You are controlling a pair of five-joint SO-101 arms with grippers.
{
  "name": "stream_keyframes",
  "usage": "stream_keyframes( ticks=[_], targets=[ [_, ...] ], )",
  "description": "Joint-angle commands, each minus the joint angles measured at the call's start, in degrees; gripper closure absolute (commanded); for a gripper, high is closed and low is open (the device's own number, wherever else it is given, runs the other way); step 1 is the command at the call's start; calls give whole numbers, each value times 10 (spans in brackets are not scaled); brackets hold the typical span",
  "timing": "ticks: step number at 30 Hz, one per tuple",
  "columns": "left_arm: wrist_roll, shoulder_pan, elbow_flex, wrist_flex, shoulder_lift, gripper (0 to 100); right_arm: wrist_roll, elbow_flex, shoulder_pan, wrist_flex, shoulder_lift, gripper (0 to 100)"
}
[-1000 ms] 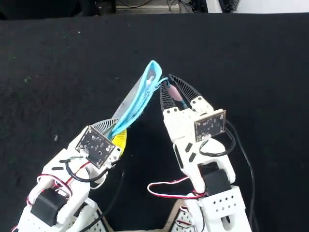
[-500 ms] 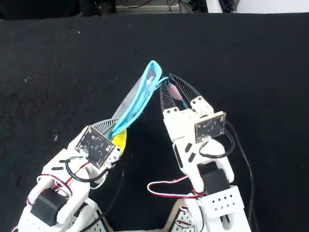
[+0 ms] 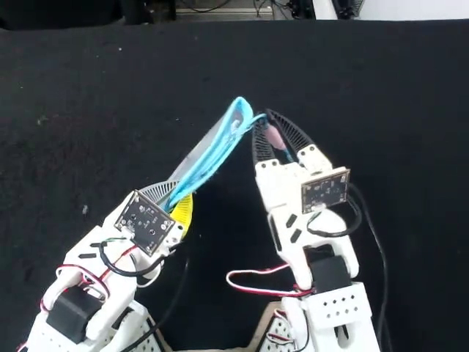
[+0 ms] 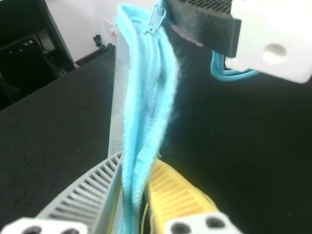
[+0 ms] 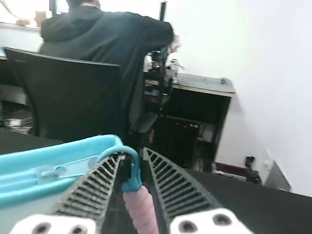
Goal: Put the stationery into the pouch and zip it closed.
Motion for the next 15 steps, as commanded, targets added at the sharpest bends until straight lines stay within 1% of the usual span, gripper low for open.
stream_keyframes(
  ticks=[1,9,15],
  targets=[
    [-2,4,4,20,6,970,-4,-15,33,-11,2,988],
    [-1,4,4,20,6,970,-4,-12,23,-11,2,988],
    [-1,4,4,20,6,970,-4,-14,32,-11,2,988]
  ],
)
